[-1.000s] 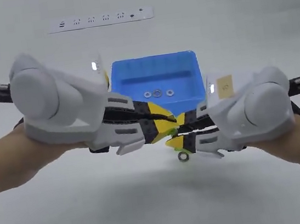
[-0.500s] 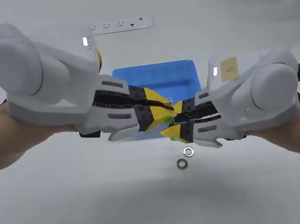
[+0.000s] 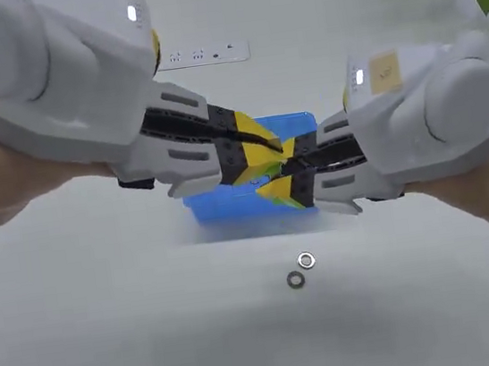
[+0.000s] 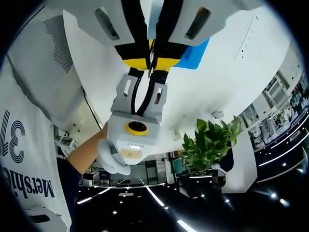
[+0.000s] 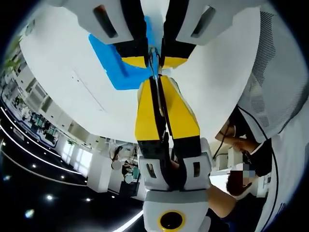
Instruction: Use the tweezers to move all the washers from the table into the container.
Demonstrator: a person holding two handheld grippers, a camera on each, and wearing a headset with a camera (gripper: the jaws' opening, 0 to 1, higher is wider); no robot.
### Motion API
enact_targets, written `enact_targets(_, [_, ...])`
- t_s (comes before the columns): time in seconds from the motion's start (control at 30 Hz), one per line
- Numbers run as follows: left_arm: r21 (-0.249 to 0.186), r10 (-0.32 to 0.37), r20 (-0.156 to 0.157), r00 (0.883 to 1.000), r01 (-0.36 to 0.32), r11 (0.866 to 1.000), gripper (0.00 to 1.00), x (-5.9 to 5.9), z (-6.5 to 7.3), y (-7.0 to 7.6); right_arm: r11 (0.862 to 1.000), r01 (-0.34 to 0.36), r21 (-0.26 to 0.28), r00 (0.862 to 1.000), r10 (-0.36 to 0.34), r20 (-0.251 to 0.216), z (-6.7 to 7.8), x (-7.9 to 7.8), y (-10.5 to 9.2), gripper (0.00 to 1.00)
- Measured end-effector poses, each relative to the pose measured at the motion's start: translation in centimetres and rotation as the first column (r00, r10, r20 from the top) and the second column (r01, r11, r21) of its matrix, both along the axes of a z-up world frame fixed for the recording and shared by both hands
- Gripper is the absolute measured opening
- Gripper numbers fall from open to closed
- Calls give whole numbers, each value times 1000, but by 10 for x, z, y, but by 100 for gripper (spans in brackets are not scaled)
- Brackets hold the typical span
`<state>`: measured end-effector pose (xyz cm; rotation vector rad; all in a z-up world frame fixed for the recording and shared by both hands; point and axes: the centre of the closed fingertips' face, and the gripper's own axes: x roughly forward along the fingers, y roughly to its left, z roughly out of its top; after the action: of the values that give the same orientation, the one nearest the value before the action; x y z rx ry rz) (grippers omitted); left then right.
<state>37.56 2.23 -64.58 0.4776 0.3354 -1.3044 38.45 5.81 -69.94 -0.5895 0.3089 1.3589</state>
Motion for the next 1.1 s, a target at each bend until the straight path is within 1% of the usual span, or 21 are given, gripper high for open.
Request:
enact_targets(0.03, [-3, 0, 0, 1000, 0, 1000, 6, 2, 1, 0, 1000, 0, -7, 1000, 0, 16, 2, 4, 0, 11])
enact_targets(0.07, [-5, -1, 2, 1000, 1, 1000, 6, 5, 3, 0, 1000, -1, -5, 1000, 1, 16, 3, 5, 1, 11])
enact_targets(0.1, [-4, -3, 12, 1000, 3, 1000, 6, 8, 6, 0, 1000, 2, -3, 1000, -1, 20, 4, 9, 2, 11])
enact_targets(0.13, [-1, -4, 14, 1000, 4, 1000, 6, 10, 6, 0, 1000, 3, -3, 1000, -3, 25, 5, 13, 2, 11])
enact_targets(0.17, [3, -4, 23, 1000, 4, 1000, 6, 14, 7, 0, 1000, 8, 4, 1000, -8, 28, 6, 18, 3, 11])
enact_targets(0.2, [4, -4, 25, 1000, 4, 1000, 6, 17, 7, 1, 1000, 11, 7, 1000, -12, 26, 5, 23, 3, 11])
enact_targets(0.23, [7, -7, 27, 1000, 6, 1000, 6, 20, 6, 1, 1000, 13, 5, 999, -13, 29, 4, 28, 4, 11])
enact_targets(0.3, [6, -9, 30, 1000, 9, 1000, 6, 24, 5, 2, 1000, 14, 1, 999, -14, 37, 4, 33, 5, 11])
enact_targets(0.4, [8, -15, 32, 999, 15, 1000, 6, 32, -1, 2, 1000, 10, -13, 999, -10, 41, -2, 40, 5, 11])
enact_targets(0.47, [1, -12, 28, 1000, 12, 1000, 6, 36, -4, 2, 1000, 10, -17, 999, -9, 39, -5, 43, 5, 11])
enact_targets(0.53, [-1, -20, 33, 999, 20, 1000, 6, 38, -8, 2, 1000, 9, -13, 1000, -8, 30, -9, 46, 6, 11])
enact_targets(0.57, [0, -27, 27, 999, 27, 1000, 6, 40, -12, 2, 1000, 9, -13, 1000, -9, 17, -13, 48, 6, 11])
enact_targets(0.6, [1, -28, 27, 999, 28, 1000, 6, 41, -14, 2, 1000, 9, -15, 1000, -9, 12, -16, 48, 7, 11])
enact_targets(0.63, [4, -36, 19, 999, 36, 999, 6, 42, -19, 2, 1000, 8, -21, 1000, -7, 6, -21, 50, 7, 11])
enact_targets(0.77, [14, -52, 8, 999, 52, 999, 6, 46, -33, 2, 999, -2, -37, 1000, 2, -12, -35, 52, 10, 11])
enact_targets(0.87, [5, -40, -22, 999, 40, 999, 7, 49, -41, 3, 999, -1, -48, 1000, 0, -23, -43, 54, 11, 11])
enact_targets(1.07, [-14, -33, -59, 998, 33, 999, 7, 53, -54, 3, 998, 5, -58, 999, -8, -52, -57, 55, 11, 11])
enact_targets(1.1, [-14, -34, -60, 998, 34, 999, 7, 53, -55, 3, 998, 4, -60, 998, -7, -56, -59, 55, 10, 11])
